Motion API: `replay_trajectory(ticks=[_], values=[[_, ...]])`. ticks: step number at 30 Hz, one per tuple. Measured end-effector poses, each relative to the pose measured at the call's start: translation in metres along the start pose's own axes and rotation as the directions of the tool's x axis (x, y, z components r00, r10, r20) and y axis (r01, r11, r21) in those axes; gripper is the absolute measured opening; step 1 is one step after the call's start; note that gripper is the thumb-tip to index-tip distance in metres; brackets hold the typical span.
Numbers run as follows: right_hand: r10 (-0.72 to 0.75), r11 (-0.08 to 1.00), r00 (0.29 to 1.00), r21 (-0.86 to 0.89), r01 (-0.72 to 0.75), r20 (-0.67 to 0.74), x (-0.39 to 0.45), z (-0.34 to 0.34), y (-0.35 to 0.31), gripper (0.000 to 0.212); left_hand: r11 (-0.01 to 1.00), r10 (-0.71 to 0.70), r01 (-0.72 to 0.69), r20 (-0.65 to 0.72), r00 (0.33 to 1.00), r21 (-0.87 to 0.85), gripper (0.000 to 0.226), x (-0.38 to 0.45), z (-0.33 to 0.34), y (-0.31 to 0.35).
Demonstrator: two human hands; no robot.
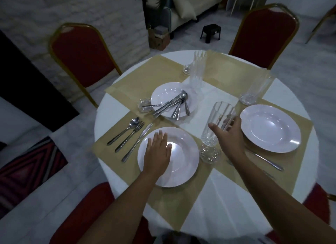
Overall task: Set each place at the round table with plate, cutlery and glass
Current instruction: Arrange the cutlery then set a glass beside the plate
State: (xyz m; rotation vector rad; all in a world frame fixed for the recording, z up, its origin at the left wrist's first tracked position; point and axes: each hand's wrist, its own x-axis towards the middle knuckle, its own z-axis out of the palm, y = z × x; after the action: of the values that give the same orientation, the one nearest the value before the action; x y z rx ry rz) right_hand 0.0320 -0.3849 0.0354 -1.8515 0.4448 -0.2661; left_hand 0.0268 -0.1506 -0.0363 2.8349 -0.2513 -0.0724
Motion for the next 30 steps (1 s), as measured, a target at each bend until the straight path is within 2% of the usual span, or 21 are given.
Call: replay_trajectory(ticks=[3, 10, 16, 19, 24, 30], values=[[0.01, 1.0, 0.999, 0.022, -0.009, -0.031, -0.025, 0.008, 0.004, 0.064, 0.997, -0.071, 0.07, -0.044, 0.996, -0.016, 0.062, -0.028, 0.001, -0.024], [0.053, 0.999, 0.994, -0.006, -0.054, -0.097, -0.052, 0.024, 0.025, 0.059, 0.961, -0.239, 0.22, -0.103, 0.966, -0.167, 0.07, -0.087, 0.014, -0.053], [0.051, 0.999, 0.99, -0.002, -0.052, -0.129, -0.053, 0.031, 0.032, 0.056, 0.934, -0.316, 0.294, -0.087, 0.945, -0.202, 0.068, -0.111, 0.024, -0.066], [0.048, 0.999, 0.989, 0.0, -0.049, -0.143, -0.056, 0.034, 0.035, 0.06, 0.946, -0.304, 0.294, -0.059, 0.951, -0.139, 0.061, -0.116, 0.027, -0.07], [0.038, 0.999, 0.99, 0.003, -0.038, -0.134, -0.059, 0.034, 0.039, 0.066, 0.96, -0.28, 0.28, -0.004, 0.96, 0.01, 0.071, -0.118, 0.034, -0.078], [0.05, 0.998, 0.993, -0.038, -0.054, -0.106, -0.065, 0.03, 0.043, 0.075, 0.957, -0.285, 0.285, 0.007, 0.958, 0.047, 0.074, -0.116, 0.037, -0.078]])
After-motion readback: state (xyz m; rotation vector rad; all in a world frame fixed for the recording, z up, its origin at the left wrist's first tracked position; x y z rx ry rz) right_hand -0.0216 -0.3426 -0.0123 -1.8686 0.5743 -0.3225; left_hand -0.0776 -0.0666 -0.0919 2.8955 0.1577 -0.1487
